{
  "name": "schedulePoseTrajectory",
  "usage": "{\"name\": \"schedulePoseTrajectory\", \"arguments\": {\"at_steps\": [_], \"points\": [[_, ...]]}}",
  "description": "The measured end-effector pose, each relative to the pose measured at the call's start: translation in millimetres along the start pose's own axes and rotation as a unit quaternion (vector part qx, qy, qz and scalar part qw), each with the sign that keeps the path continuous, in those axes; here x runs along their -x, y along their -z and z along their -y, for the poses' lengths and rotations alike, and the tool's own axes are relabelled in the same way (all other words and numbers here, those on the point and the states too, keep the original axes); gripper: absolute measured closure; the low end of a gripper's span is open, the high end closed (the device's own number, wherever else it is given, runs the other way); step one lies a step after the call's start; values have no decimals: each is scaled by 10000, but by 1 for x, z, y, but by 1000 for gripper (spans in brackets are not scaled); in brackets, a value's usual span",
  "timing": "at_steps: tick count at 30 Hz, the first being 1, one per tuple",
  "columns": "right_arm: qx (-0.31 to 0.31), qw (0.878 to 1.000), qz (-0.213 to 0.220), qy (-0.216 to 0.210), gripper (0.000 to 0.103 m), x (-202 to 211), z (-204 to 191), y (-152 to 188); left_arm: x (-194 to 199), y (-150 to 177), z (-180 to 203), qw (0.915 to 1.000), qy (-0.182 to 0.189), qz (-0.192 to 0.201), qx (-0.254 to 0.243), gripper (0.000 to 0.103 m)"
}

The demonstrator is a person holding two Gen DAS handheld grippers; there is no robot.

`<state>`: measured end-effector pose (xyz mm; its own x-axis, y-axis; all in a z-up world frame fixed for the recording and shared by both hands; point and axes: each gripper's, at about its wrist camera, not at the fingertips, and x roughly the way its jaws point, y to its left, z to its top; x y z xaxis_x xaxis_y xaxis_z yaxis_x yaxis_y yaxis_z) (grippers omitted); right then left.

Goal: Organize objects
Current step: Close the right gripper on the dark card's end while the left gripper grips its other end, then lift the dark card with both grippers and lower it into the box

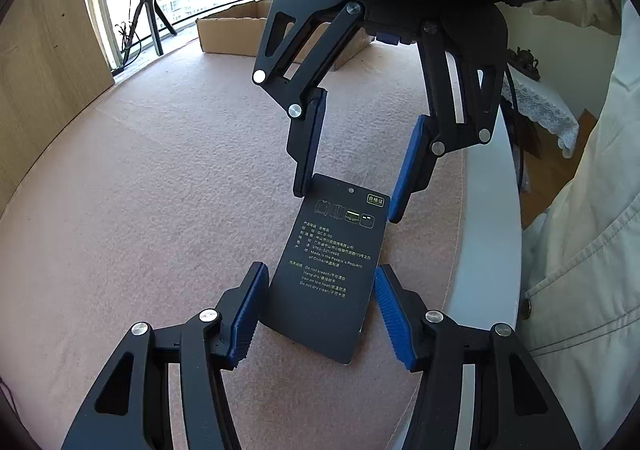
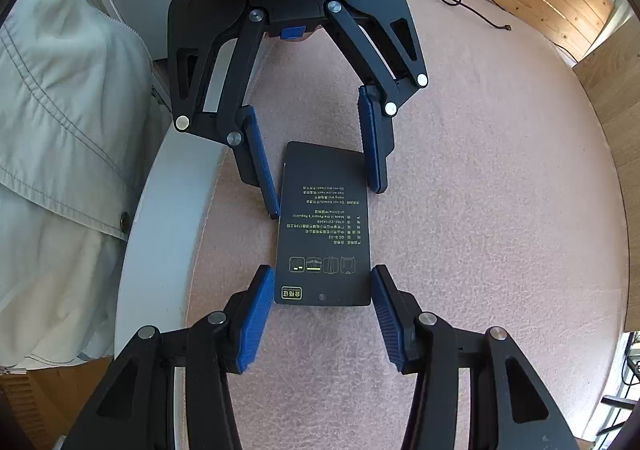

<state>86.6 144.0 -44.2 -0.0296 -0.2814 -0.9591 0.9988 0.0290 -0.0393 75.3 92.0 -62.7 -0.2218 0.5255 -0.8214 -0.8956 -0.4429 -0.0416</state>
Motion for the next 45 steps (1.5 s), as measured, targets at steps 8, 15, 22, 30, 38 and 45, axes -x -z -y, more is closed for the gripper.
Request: {"name": "schedulePoseTrajectory", "arguments": {"at_steps": [8, 15, 22, 30, 38, 45], "points": [[154, 9992, 122, 338, 58, 41, 0, 5, 38, -29, 5, 9987, -452, 75, -244, 44], [234, 9972, 195, 685, 58, 65, 2, 16, 53, -53, -1, 9966, -695, 58, -434, 44], [106, 9961, 245, 836, 58, 69, 15, 8, 41, -83, -10, 9957, -691, -37, -616, 44], [-291, 9937, 203, 1060, 58, 89, 22, 54, 7, -136, -12, 9934, -555, -66, -1002, 44], [-803, 9863, 2, 1441, 58, 125, 29, 128, -37, -223, -3, 9864, -386, 67, -1594, 44], [-1358, 9748, -184, 1759, 58, 158, 31, 201, -87, -310, 16, 9756, -60, 215, -2186, 44]]}}
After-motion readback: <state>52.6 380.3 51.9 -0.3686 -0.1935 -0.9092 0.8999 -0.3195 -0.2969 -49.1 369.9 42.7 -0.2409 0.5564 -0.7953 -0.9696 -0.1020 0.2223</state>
